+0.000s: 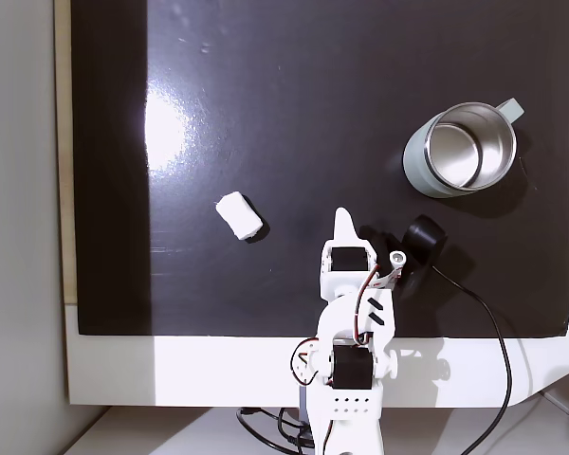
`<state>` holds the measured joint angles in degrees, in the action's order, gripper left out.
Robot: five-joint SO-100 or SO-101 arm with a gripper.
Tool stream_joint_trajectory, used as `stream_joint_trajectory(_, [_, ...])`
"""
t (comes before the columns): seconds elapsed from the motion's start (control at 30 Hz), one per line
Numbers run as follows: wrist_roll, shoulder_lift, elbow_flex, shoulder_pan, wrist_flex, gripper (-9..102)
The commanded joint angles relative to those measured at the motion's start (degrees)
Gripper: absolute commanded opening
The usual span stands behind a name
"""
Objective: Grasp a gauze and put it in the cup.
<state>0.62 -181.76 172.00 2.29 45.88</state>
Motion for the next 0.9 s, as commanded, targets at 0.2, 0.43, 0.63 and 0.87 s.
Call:
stream_joint_trajectory(0.2, [-0.8, -0.4, 0.2, -1.0, -3.4, 0])
stream_joint_trajectory(0.43, [-0.8, -0.4, 0.2, -1.0, -3.4, 0])
stream_joint_trajectory(0.63, [-0.7, -0.4, 0.2, -0.9, -3.4, 0])
stream_joint_trajectory(0.87, [8.9, 0.8, -4.0, -0.8, -2.1, 0])
